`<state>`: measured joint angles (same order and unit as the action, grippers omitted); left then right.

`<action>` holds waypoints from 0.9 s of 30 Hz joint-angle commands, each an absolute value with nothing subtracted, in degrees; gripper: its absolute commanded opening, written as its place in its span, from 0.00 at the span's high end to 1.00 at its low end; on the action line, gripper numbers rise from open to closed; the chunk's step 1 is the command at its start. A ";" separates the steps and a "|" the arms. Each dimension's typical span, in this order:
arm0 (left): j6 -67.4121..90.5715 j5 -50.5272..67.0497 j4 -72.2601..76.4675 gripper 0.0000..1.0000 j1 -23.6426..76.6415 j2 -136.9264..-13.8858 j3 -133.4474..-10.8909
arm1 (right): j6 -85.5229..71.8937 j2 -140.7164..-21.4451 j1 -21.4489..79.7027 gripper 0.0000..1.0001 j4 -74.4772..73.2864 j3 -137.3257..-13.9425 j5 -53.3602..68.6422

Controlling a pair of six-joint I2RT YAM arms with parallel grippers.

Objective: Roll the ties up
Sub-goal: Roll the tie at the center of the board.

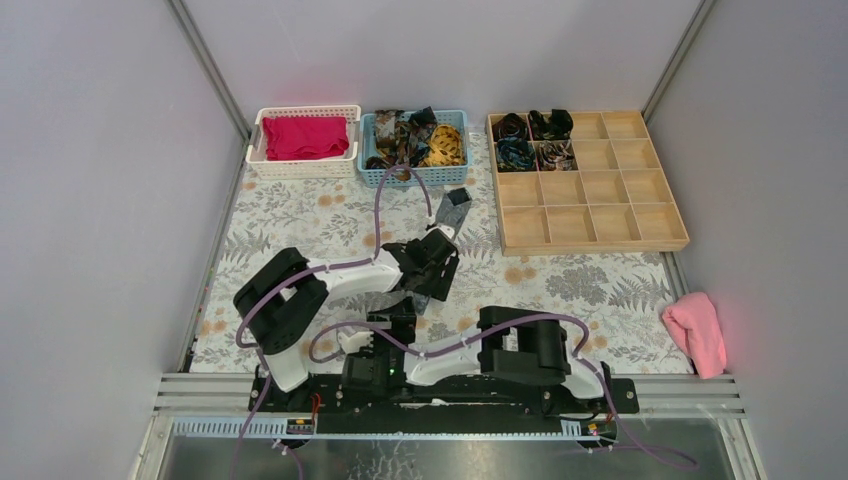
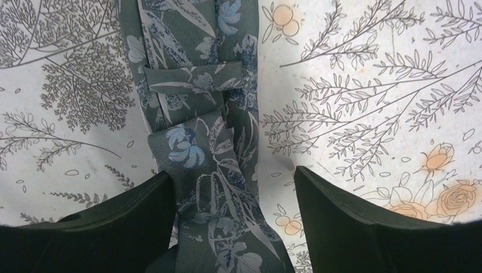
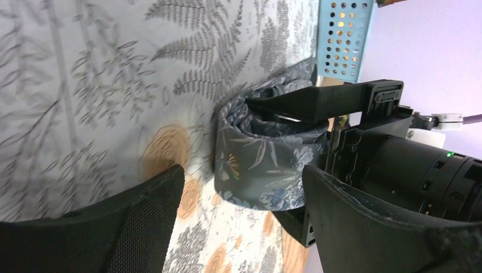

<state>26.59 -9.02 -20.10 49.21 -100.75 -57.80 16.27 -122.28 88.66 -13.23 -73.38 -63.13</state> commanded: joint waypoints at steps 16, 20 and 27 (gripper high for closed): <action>26.27 -3.05 -21.74 0.19 47.24 -108.13 -54.78 | 14.40 -133.37 81.47 0.08 -16.58 -75.77 -61.05; 26.20 -2.87 -21.80 0.20 47.03 -108.11 -54.75 | 12.97 -134.54 80.18 0.14 -18.85 -76.07 -60.45; 26.02 -2.52 -21.63 0.20 46.76 -108.14 -54.85 | 10.00 -134.94 77.72 0.18 -21.72 -76.31 -58.15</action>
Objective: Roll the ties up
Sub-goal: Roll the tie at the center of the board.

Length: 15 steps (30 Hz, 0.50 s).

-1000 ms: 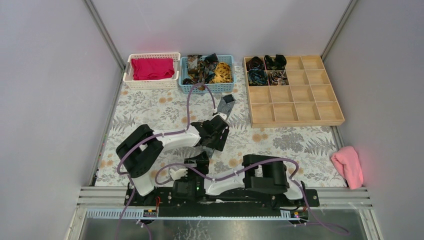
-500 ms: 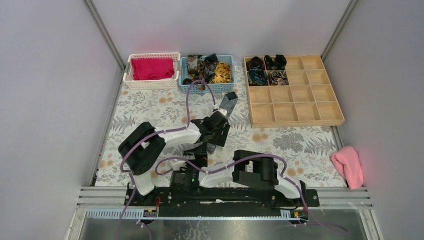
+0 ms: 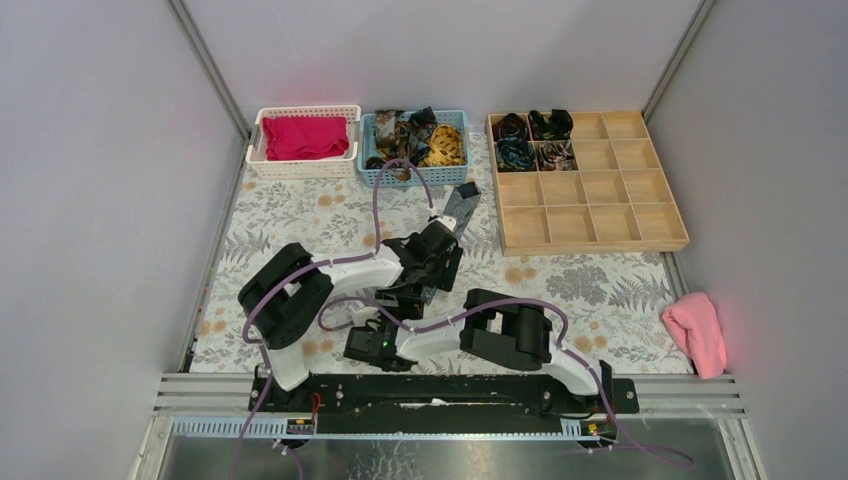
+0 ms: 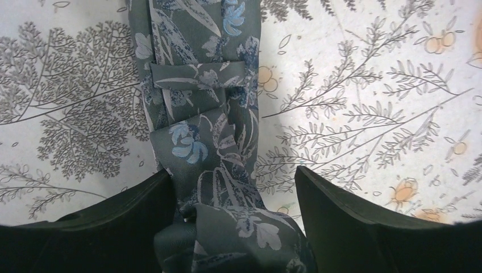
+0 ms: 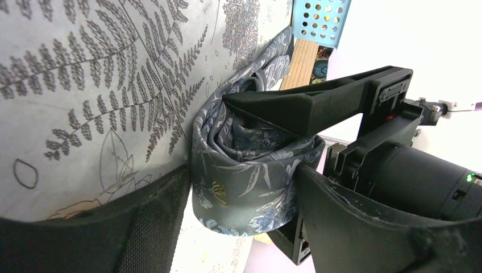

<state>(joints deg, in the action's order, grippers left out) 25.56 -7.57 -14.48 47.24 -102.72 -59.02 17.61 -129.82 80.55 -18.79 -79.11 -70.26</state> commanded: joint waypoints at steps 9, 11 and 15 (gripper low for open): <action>25.84 -2.44 -21.49 0.20 46.50 -107.96 -54.76 | 8.66 -134.53 74.23 0.32 -22.56 -76.93 -49.88; 25.75 -2.33 -21.56 0.20 46.29 -107.64 -54.97 | 8.26 -134.14 73.65 0.36 -22.76 -77.07 -47.98; 25.75 -2.00 -21.65 0.20 45.76 -106.75 -55.20 | 7.98 -133.47 72.98 0.45 -22.35 -76.97 -45.75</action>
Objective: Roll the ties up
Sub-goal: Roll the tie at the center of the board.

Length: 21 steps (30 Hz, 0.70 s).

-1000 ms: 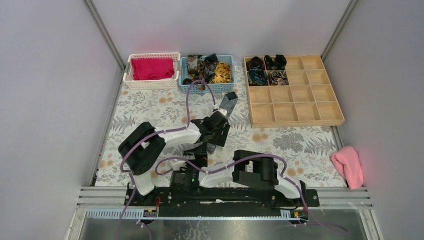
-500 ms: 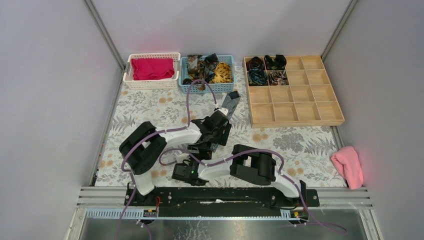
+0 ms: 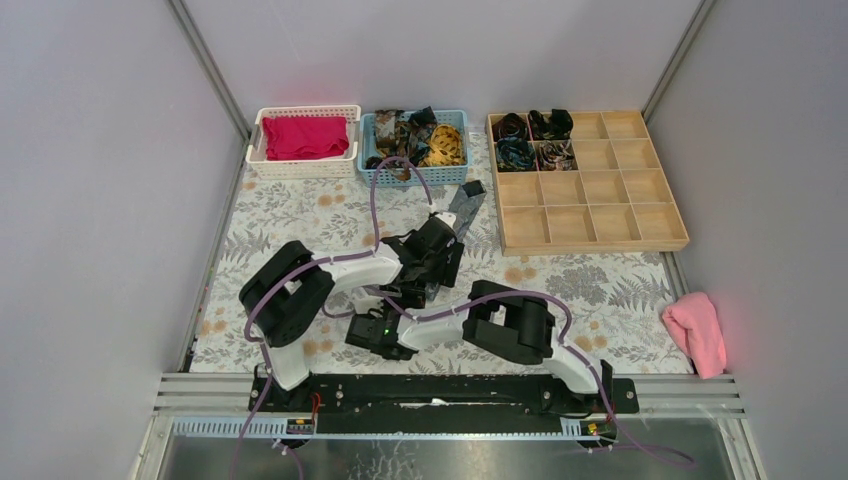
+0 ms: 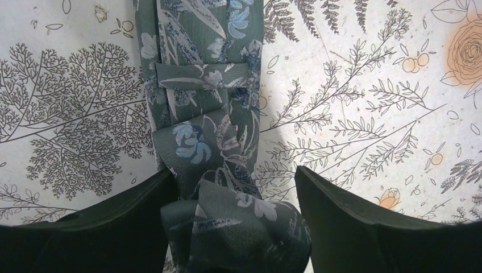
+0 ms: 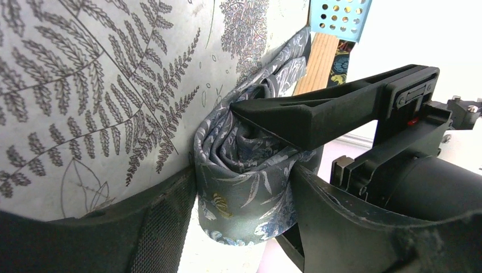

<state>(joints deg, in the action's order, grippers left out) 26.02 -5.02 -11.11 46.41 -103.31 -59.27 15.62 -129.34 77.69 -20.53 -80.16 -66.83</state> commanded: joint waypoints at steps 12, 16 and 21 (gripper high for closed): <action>25.16 -2.59 -24.80 0.19 43.92 -104.52 -60.70 | 7.65 -133.16 71.81 0.71 -22.20 -77.76 -40.64; 24.68 -3.07 -26.77 0.18 43.18 -104.25 -65.25 | 7.30 -132.54 71.64 0.75 -21.94 -77.69 -37.86; 24.13 -2.72 -28.11 0.17 40.99 -103.54 -69.61 | 7.43 -131.58 71.22 0.81 -21.21 -77.42 -34.74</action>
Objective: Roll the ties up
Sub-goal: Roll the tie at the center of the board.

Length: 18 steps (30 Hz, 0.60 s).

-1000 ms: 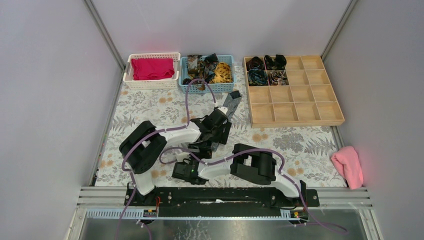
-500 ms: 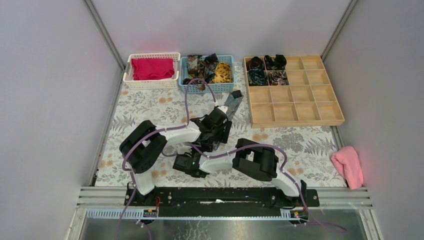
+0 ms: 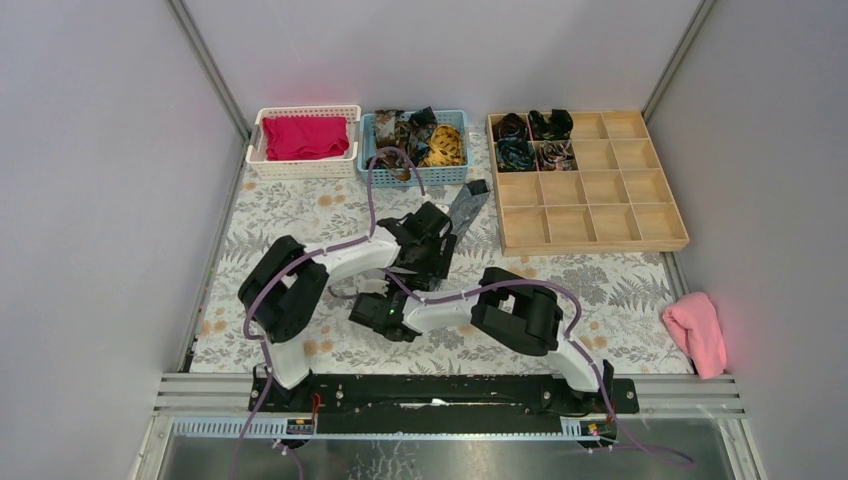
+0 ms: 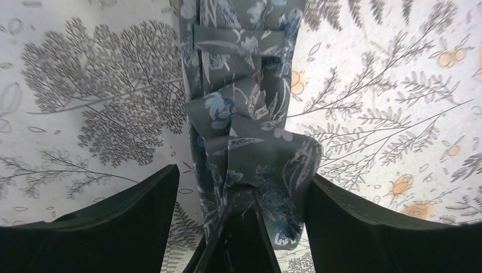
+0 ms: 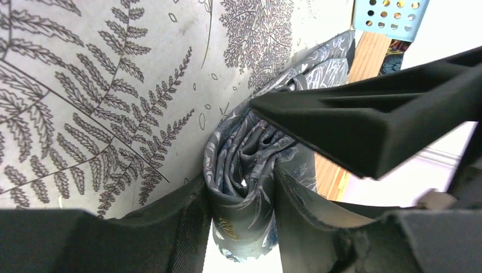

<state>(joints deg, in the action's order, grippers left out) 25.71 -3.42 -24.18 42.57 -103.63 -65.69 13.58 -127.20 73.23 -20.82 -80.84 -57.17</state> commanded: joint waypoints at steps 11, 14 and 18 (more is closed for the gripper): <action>25.02 -7.74 -32.40 0.15 37.26 -97.95 -82.87 | 6.15 -128.46 70.84 0.87 -22.97 -78.89 -22.87; 27.69 -14.81 -33.87 0.15 37.25 -91.71 -81.77 | 5.05 -125.26 70.60 0.88 -23.51 -79.15 -17.13; 31.57 -25.22 -34.56 0.14 37.26 -80.36 -77.58 | 3.29 -121.55 70.19 0.88 -25.34 -80.88 -10.83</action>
